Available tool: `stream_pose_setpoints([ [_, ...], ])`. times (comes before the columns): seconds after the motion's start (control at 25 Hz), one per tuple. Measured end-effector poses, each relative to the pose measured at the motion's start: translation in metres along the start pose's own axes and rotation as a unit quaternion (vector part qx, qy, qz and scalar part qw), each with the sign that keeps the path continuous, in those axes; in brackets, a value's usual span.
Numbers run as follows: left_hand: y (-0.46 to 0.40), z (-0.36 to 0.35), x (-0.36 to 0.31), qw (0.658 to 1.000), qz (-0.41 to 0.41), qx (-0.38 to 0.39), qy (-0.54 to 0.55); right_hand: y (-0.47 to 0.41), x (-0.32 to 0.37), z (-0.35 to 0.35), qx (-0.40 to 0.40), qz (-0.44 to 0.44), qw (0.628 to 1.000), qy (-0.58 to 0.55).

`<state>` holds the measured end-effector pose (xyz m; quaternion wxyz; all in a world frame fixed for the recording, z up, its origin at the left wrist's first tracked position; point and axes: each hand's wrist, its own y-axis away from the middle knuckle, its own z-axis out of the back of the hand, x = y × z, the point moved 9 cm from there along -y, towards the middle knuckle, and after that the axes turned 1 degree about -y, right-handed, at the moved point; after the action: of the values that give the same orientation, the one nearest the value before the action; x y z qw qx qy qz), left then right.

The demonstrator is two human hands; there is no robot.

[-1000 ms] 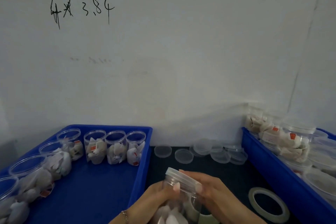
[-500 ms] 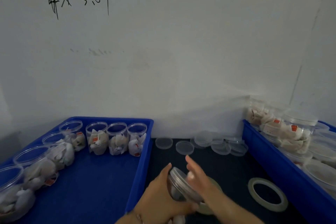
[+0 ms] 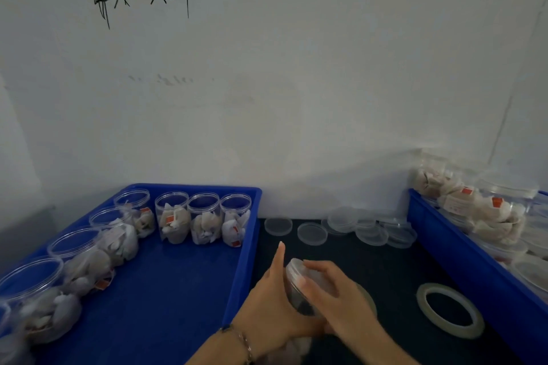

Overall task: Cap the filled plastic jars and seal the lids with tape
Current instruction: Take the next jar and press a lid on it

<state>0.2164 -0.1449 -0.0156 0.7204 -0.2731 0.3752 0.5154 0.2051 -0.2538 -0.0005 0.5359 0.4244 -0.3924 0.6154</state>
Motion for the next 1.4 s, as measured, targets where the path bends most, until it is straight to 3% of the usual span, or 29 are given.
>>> stream_pose_setpoints([
  [0.08, 0.002, 0.000, -0.002, 0.995, -0.014, -0.068, -0.073, 0.004, -0.006, -0.010, -0.016, -0.040, 0.998, 0.049],
  [0.12, 0.000, -0.002, 0.001, 0.995, -0.001, -0.060, -0.074, 0.004, -0.006, -0.014, -0.003, -0.042, 0.997, 0.061],
  [0.24, -0.007, -0.005, 0.007, 0.998, 0.029, 0.015, 0.045, -0.001, 0.005, -0.002, 0.034, -0.023, 0.998, 0.039],
  [0.32, -0.005, -0.004, 0.004, 0.990, 0.021, 0.045, 0.128, -0.005, 0.013, 0.008, 0.066, 0.003, 0.996, -0.062],
  [0.44, 0.002, -0.016, -0.004, 0.974, 0.000, 0.115, 0.195, -0.002, 0.017, 0.006, 0.204, 0.029, 0.964, -0.170],
  [0.52, 0.003, -0.019, -0.008, 0.968, -0.014, 0.145, 0.203, 0.004, 0.017, 0.003, 0.241, 0.042, 0.953, -0.177],
  [0.6, 0.002, -0.021, -0.007, 0.983, 0.009, 0.127, 0.130, 0.000, 0.006, 0.004, 0.147, 0.039, 0.984, -0.088],
  [0.68, -0.003, -0.021, -0.002, 0.997, 0.033, 0.071, -0.020, -0.003, -0.010, 0.005, 0.027, -0.013, 0.998, 0.060],
  [0.76, -0.004, -0.018, -0.005, 0.980, 0.036, 0.012, -0.193, -0.002, -0.024, -0.007, 0.027, -0.063, 0.983, 0.172],
  [0.8, -0.005, -0.019, -0.003, 0.978, 0.040, 0.008, -0.205, -0.002, -0.028, -0.012, 0.043, -0.059, 0.976, 0.207],
  [0.88, -0.007, -0.022, 0.002, 0.994, 0.052, 0.055, -0.078, -0.006, -0.016, 0.000, 0.049, 0.011, 0.967, 0.252],
  [0.96, -0.004, -0.021, 0.000, 0.995, 0.019, 0.084, 0.052, -0.011, -0.004, 0.016, 0.064, 0.018, 0.964, 0.257],
  [1.04, 0.003, -0.021, 0.000, 0.985, 0.011, 0.114, 0.132, -0.014, 0.000, 0.024, 0.084, -0.002, 0.984, 0.156],
  [1.16, 0.002, -0.023, -0.013, 0.967, -0.042, 0.139, 0.208, -0.002, 0.012, 0.007, 0.212, 0.055, 0.975, -0.031],
  [1.28, 0.001, -0.023, -0.010, 0.972, -0.041, 0.130, 0.193, 0.004, 0.014, 0.001, 0.223, 0.078, 0.971, -0.030],
  [1.4, -0.009, -0.027, 0.005, 0.994, -0.003, 0.103, 0.047, 0.000, 0.014, -0.002, 0.102, 0.088, 0.983, 0.123],
])
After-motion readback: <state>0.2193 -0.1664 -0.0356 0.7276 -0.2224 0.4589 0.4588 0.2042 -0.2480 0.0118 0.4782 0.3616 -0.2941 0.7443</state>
